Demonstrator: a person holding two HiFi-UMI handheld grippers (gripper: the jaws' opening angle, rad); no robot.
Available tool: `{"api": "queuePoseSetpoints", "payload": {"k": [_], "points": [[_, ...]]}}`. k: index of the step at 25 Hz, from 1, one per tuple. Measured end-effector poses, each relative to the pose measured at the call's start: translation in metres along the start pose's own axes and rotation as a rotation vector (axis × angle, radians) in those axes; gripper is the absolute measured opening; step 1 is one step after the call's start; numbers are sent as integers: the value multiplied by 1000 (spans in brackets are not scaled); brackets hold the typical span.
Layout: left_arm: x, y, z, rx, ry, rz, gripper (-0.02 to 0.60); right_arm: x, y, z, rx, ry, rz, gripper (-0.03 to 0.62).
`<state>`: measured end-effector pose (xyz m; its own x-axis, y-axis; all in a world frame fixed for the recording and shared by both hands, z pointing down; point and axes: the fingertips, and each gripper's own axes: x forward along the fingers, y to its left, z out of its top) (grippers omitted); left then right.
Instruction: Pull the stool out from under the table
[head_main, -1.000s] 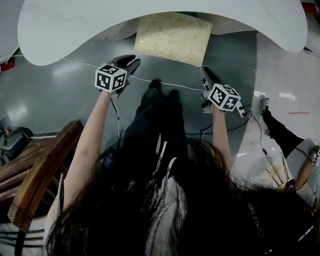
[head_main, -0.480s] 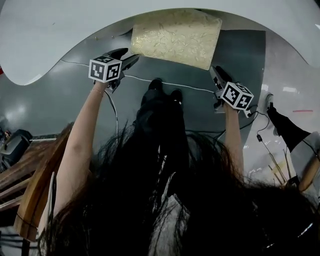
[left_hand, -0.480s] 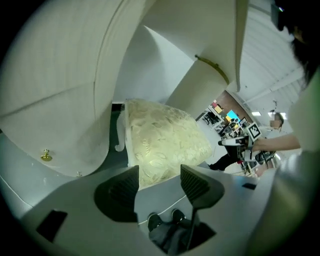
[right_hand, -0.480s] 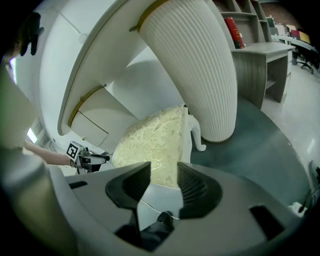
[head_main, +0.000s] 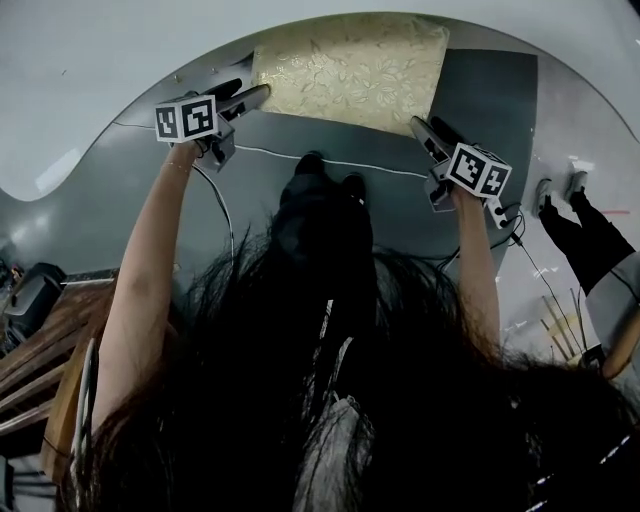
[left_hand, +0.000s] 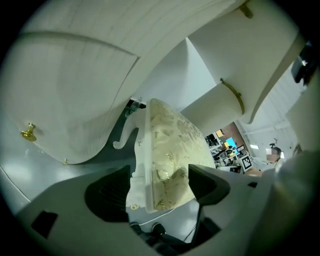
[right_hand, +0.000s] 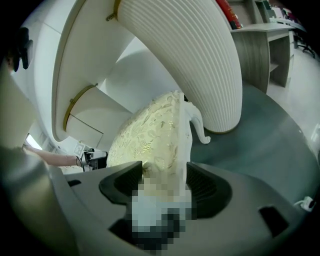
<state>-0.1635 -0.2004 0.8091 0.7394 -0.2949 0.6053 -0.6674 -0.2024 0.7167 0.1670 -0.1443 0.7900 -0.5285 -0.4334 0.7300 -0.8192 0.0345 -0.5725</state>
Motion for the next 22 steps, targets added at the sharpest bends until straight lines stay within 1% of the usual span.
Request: {"api": "queuePoseSetpoints", "payload": {"k": [2,4,6,10,13,14,16,22], "points": [[6,2,1,-10,4,-7,351,4,-7,-2,22,7,18,267],[11,2,0,-21,16,-32,354,9,-2,-4,59,22,86,275],[16,0,0,-30,38,-74,360,14,2,-4,66,44,140,275],[30,-6,-3,-30,93,-165,374,19,5,-5,41,90,214,279],[38,-10,-5,-39,119,-204,388,21,7,-7,78,93,270,278],[38,-10,-3,-45,110,-214,388,21,7,-6,89,82,276,278],[36,-12,-1,-69,67,-217,385,20,6,-4,101,51,269,276],[32,-12,2,-121,-69,-130,383,16,6,-4,127,-26,218,265]]}}
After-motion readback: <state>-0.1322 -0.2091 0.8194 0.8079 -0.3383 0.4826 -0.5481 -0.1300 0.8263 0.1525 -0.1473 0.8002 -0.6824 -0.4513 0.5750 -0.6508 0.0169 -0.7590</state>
